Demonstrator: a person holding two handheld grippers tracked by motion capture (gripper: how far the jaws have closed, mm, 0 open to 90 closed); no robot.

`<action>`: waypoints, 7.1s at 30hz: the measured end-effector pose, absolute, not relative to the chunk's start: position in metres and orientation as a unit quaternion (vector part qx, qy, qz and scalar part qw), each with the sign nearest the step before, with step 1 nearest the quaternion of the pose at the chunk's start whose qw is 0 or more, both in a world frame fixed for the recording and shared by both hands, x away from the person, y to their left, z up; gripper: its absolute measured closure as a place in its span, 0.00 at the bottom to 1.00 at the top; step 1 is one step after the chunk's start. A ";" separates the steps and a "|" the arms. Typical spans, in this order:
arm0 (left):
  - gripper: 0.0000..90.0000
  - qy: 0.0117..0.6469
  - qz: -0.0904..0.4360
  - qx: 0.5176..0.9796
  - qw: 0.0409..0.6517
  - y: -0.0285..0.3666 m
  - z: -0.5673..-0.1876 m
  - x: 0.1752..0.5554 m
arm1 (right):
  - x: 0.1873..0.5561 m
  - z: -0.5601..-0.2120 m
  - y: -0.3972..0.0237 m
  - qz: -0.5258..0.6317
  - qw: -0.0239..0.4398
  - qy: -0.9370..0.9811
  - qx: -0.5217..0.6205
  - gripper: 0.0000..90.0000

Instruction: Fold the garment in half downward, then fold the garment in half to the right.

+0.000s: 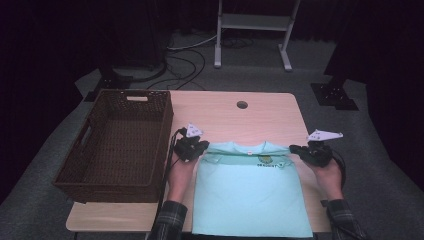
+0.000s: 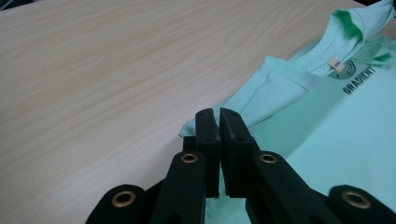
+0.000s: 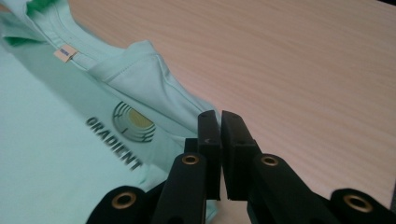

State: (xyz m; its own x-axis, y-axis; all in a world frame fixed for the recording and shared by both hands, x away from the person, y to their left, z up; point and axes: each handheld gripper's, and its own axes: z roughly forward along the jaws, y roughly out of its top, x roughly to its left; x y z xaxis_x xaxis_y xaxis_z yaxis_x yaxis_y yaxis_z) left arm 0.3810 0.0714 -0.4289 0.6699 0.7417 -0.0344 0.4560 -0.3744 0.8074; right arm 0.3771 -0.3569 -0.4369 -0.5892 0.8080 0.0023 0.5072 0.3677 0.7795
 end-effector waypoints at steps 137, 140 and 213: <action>0.31 0.398 0.162 0.807 0.405 0.082 -0.473 0.285 | 0.282 -0.472 -0.347 0.359 0.160 0.848 0.356 0.30; 0.17 0.388 0.161 0.810 0.408 0.081 -0.472 0.285 | 0.284 -0.473 -0.347 0.370 0.155 0.842 0.360 0.11; 0.00 0.293 0.090 0.866 0.395 0.027 -0.482 0.262 | 0.273 -0.483 -0.303 0.394 0.037 0.885 0.246 0.00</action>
